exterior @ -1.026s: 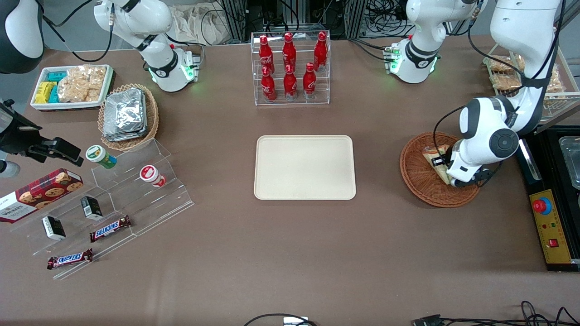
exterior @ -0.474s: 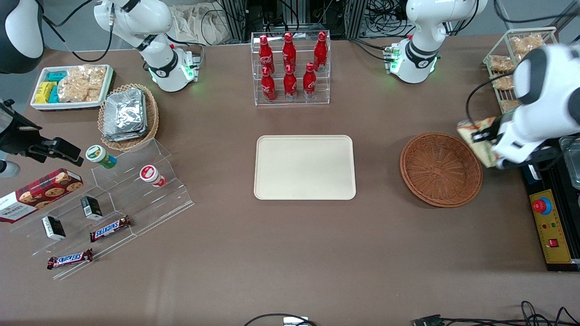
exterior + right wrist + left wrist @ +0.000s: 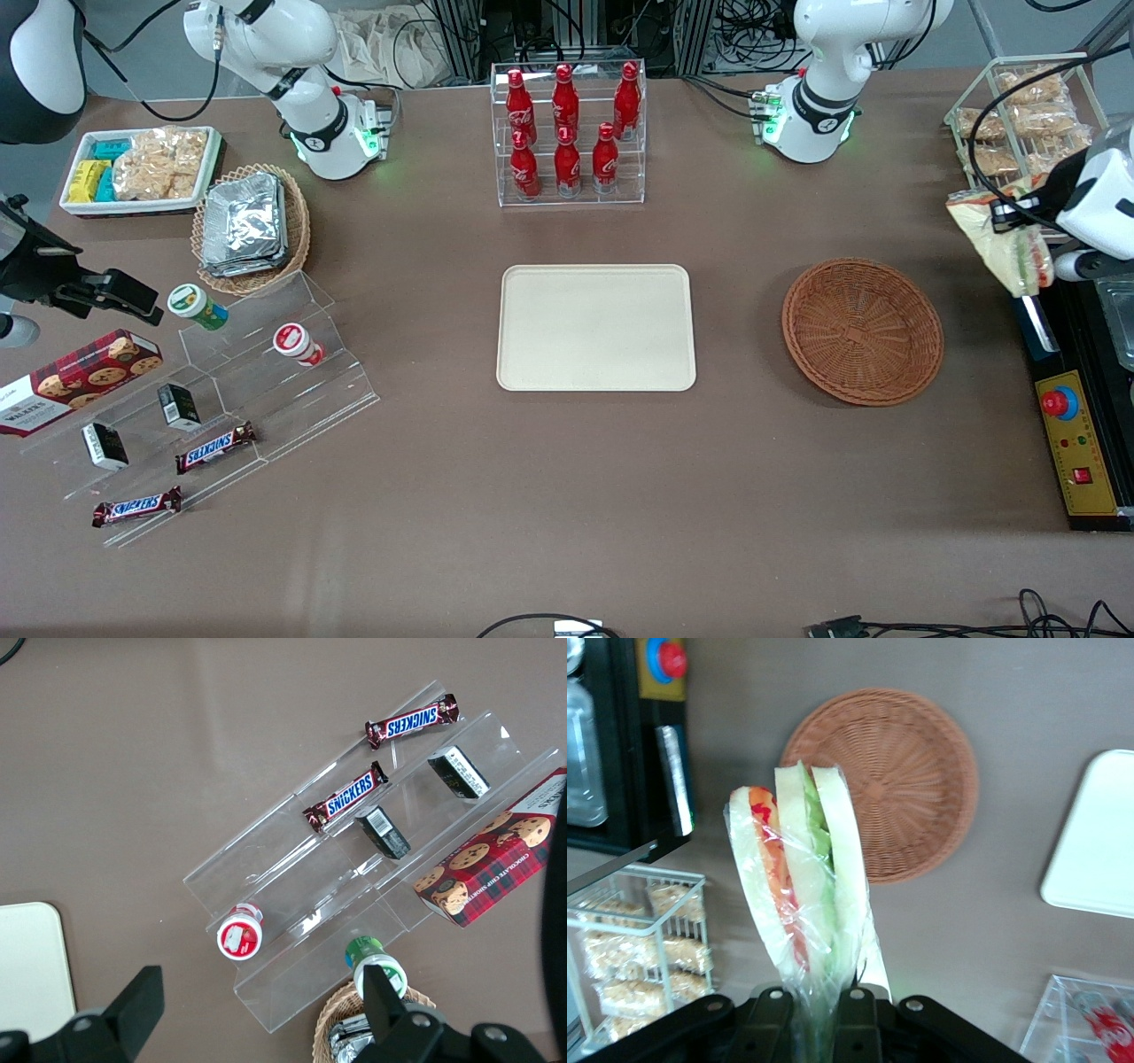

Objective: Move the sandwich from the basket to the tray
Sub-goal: 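Carry the held sandwich over the cream tray with the left gripper, then lower the sandwich onto the tray and open the left gripper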

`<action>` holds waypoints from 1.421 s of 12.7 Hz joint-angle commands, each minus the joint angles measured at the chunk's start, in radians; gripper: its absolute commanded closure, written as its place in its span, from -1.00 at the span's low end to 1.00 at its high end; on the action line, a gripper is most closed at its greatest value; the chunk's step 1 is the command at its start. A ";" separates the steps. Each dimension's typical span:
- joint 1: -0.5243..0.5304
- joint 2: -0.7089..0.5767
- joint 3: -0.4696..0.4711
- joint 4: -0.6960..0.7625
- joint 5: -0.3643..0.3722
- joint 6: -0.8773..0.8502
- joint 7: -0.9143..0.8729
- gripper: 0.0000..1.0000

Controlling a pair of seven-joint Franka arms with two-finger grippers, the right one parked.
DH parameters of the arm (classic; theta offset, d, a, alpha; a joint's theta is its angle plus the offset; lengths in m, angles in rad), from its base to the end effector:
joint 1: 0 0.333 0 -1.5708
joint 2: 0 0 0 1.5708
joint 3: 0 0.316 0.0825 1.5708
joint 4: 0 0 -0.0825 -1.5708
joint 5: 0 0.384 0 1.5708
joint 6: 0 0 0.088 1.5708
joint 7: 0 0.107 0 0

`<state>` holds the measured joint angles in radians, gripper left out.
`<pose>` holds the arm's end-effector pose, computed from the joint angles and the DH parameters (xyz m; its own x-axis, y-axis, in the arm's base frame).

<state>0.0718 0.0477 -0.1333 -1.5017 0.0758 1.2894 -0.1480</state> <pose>0.5367 -0.0216 0.6099 0.9641 0.1074 -0.2430 0.0836 -0.9908 -0.1064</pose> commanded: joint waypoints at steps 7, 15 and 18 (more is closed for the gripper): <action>-0.157 0.438 -0.531 0.318 0.051 0.051 -0.893 0.93; -0.207 0.481 -0.534 -0.131 0.229 0.492 -0.684 0.94; -0.204 0.529 -0.532 -0.264 0.346 0.677 -0.656 0.94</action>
<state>-0.1428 0.5674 -0.6594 -1.7028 0.3599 1.8950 -0.8298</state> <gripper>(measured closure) 0.846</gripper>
